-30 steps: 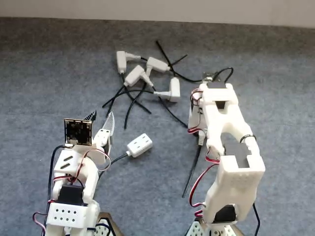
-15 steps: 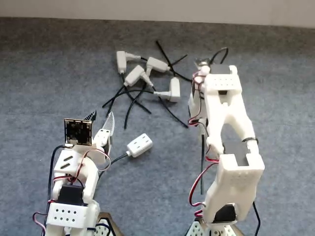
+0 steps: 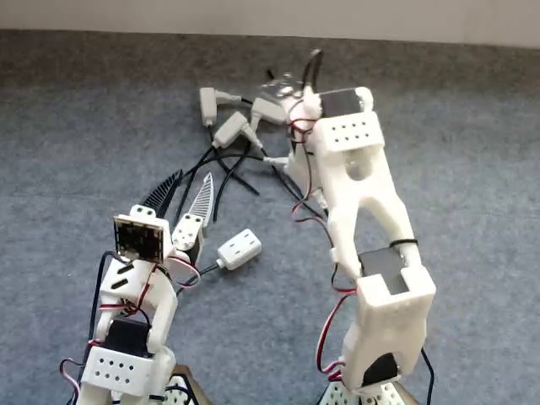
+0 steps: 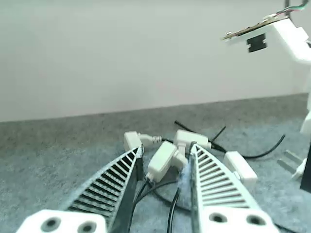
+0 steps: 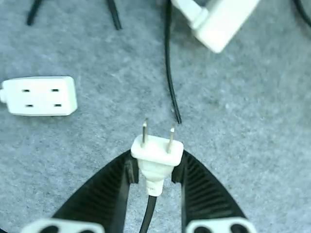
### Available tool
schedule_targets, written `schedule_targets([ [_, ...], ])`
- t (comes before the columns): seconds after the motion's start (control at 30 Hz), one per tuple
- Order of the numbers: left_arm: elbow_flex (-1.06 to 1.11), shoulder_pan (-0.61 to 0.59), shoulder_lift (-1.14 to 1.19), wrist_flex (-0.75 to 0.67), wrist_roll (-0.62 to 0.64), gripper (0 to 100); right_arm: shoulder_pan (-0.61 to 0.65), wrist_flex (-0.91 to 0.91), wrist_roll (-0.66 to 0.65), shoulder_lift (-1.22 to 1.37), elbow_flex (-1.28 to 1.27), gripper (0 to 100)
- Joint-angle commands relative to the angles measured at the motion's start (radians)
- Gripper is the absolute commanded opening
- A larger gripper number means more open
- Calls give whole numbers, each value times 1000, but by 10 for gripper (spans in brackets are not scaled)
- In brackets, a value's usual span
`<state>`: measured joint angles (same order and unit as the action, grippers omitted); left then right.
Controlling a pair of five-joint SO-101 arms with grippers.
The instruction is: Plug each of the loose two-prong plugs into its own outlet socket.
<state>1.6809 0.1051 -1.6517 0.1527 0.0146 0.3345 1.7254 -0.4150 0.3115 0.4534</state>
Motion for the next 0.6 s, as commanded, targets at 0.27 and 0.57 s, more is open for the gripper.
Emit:
schedule_targets([
  [0.27,22,99,-10,-138,97,161,183,39,-120,-305,-186,59],
  [0.57,22,130,1,-135,94,161,331,39,-121,-449,-277,59],
])
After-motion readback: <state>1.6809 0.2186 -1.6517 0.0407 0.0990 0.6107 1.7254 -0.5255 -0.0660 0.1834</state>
